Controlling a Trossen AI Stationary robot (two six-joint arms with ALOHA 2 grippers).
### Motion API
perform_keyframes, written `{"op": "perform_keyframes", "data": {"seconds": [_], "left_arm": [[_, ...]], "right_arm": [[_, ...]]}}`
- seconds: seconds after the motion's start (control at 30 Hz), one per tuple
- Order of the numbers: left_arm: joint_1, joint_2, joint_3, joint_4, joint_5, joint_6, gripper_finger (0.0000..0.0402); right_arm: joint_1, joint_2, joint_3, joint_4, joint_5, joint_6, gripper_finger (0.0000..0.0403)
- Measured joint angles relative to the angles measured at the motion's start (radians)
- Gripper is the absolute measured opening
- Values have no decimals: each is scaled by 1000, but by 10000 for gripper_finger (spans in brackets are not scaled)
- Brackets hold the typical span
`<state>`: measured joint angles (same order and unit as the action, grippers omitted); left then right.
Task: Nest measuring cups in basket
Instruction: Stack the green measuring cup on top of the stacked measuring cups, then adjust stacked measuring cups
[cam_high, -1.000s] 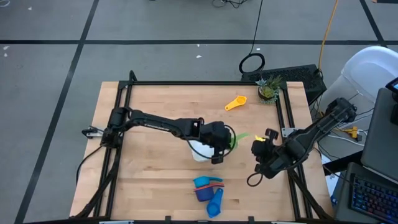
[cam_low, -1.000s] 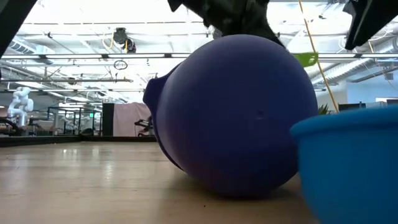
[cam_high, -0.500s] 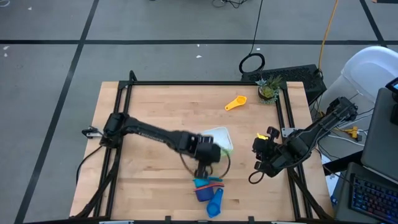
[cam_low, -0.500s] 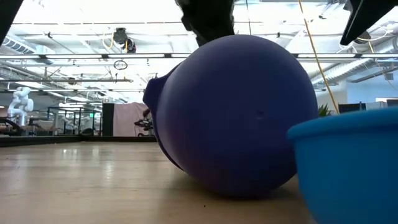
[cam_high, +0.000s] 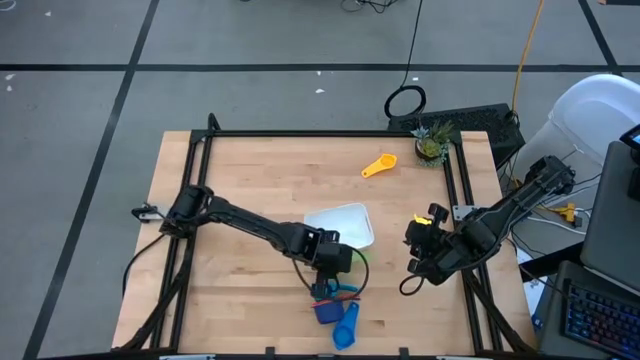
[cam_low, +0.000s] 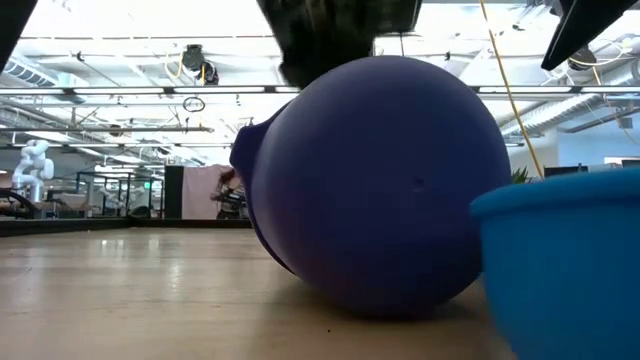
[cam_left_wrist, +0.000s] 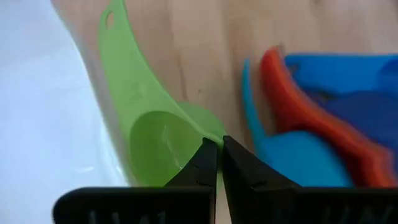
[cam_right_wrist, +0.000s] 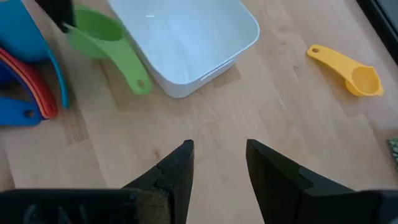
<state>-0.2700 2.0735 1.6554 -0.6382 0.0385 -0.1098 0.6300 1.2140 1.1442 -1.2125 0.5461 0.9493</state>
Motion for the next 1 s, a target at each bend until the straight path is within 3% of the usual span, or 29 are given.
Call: {"op": "perform_keyframes", "data": {"seconds": [0.17, 0.4, 0.7, 0.83, 1.0], "left_arm": [[16, 0, -79, 74, 13, -7, 11], [105, -5, -170, 130, -50, 11, 7], [127, 3, -190, 103, 101, 3, 81], [104, 3, -189, 49, 88, -1, 107], [97, 3, -189, -47, -3, 7, 121]], "right_arm": [[0, 0, 0, 7, 1, -15, 138], [-20, 0, 0, 8, 3, -40, 138], [-49, 0, 0, 11, 2, -80, 138], [-68, 0, 0, 16, 3, -102, 138], [-80, 0, 0, 38, 3, -125, 138]]}}
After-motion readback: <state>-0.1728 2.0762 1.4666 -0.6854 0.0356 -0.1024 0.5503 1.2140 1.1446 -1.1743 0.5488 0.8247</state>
